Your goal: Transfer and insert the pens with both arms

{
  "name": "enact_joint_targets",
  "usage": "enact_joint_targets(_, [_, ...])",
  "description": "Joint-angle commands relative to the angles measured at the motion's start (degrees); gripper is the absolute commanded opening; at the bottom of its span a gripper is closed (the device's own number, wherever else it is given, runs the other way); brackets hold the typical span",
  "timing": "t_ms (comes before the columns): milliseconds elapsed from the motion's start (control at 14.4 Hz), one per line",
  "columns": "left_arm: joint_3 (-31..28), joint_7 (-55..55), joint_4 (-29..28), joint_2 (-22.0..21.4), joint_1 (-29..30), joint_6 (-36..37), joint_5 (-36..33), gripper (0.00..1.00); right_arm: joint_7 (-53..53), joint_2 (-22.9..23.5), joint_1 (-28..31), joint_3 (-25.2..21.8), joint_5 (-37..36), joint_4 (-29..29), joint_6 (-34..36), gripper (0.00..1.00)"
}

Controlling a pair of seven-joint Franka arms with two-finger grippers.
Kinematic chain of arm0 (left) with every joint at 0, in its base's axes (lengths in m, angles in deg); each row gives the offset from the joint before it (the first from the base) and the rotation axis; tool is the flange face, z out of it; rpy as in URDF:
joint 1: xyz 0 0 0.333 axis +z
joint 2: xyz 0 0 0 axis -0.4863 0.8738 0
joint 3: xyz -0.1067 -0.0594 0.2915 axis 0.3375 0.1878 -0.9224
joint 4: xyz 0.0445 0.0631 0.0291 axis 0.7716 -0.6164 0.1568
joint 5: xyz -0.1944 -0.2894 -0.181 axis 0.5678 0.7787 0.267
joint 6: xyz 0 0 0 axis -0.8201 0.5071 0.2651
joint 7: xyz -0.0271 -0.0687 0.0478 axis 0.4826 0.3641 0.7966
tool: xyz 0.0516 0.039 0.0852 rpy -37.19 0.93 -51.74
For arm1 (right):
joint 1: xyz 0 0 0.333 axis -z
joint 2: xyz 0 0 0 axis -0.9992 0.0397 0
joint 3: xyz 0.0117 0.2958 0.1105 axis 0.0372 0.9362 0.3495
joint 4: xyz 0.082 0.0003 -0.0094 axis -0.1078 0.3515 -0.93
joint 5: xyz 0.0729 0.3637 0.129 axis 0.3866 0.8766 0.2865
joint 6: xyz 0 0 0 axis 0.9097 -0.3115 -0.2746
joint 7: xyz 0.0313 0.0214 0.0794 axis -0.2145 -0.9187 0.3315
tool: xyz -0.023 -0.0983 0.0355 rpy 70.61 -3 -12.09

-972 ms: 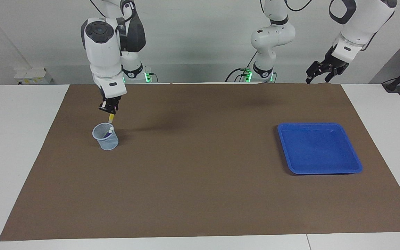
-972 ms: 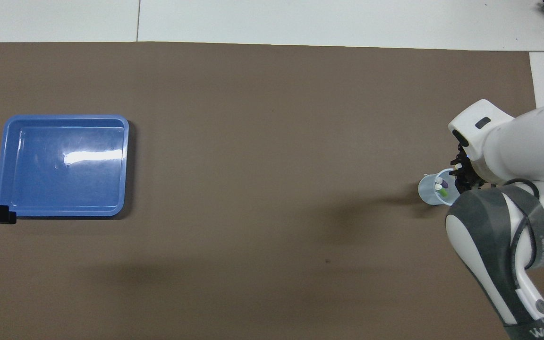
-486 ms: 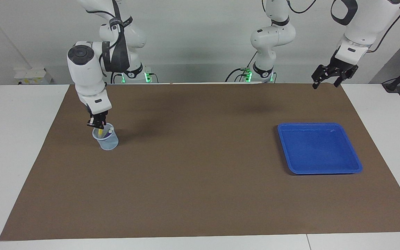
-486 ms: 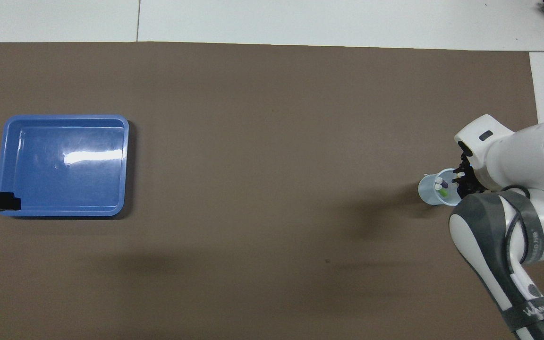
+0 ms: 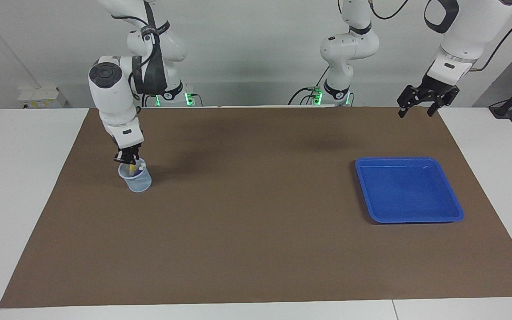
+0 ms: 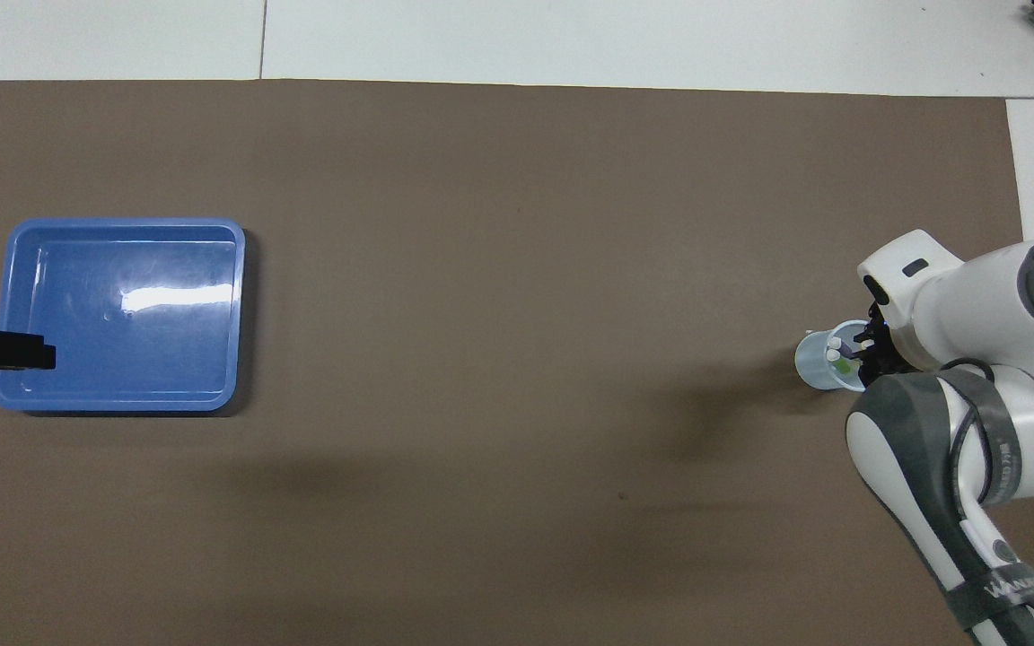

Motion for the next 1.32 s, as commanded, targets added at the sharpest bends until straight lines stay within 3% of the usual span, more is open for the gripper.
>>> enact_joint_targets(0, [-1.0, 0.2, 6.7, 3.6, -1.4, 3.9, -1.3, 1.0, 0.7, -0.9, 1.1, 0.7, 4.3, -0.4, 0.5, 1.0])
enact_joint_targets(139, [-1.1, 0.2, 9.4, 4.9, -1.3, 5.4, -1.3, 1.0, 3.5, -1.1, 1.0, 0.7, 5.9, -3.7, 5.0, 1.0])
enact_joint_targets(555, [-1.1, 0.2, 19.5, 9.8, -1.6, 12.2, -2.5, 1.0, 28.1, -1.5, -0.6, 1.3, 5.9, -15.9, 23.4, 1.0])
enact_joint_targets(833, [-1.1, 0.2, 20.7, 10.6, -1.6, 12.6, -2.6, 1.0, 39.3, -1.4, -2.2, 1.3, 6.4, -18.1, 27.0, 1.0])
enact_joint_targets(1250, [-0.5, 0.2, 19.3, 10.7, -2.1, 11.5, -2.6, 1.0, 47.2, -0.5, -3.4, 1.2, 8.3, -20.2, 29.6, 1.0])
